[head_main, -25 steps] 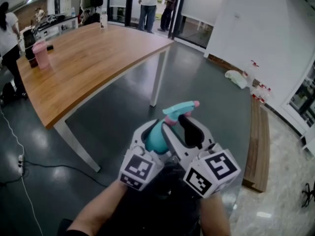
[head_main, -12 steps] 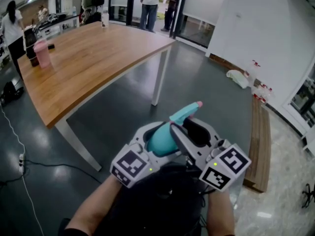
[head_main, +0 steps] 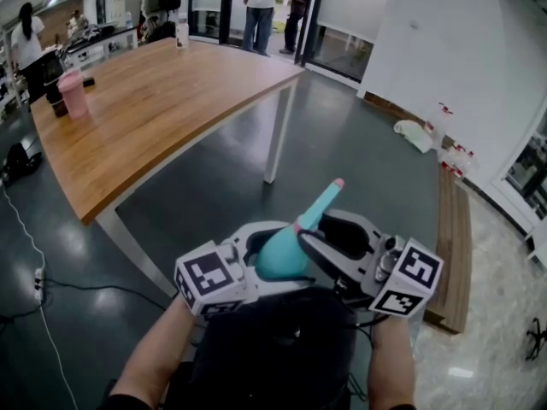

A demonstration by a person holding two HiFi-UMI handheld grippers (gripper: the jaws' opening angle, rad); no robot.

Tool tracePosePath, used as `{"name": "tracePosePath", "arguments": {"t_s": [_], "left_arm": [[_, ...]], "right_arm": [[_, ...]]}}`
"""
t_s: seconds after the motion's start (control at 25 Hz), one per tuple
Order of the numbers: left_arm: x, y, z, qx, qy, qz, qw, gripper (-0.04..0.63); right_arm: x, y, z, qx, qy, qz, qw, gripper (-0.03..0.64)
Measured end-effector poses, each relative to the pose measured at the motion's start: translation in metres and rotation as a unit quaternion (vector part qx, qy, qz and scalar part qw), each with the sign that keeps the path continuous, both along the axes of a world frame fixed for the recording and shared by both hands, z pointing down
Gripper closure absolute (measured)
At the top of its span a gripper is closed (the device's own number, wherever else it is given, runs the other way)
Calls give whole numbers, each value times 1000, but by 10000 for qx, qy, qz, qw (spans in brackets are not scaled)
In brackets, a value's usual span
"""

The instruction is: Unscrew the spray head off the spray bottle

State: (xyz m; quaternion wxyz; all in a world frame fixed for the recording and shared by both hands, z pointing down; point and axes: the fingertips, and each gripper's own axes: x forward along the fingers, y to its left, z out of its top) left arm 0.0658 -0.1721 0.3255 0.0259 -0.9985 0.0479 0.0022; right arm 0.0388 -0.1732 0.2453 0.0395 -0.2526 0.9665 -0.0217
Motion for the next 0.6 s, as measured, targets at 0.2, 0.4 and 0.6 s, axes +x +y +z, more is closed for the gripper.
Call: {"name": "tracePosePath", "arguments": {"t_s": [0.2,0.4,0.6], "left_arm": [[0,12,4,28,50,408,9992,178],[1,17,2,57,125,547,9984,178],[1,9,3,172,84,263,9995,178]], "right_arm": [[-1,10,1,132,71,-295,9995,477],[0,16,0,200,90,-438,9988,477],[0,11,2,325,286,-147,9990,469]]}}
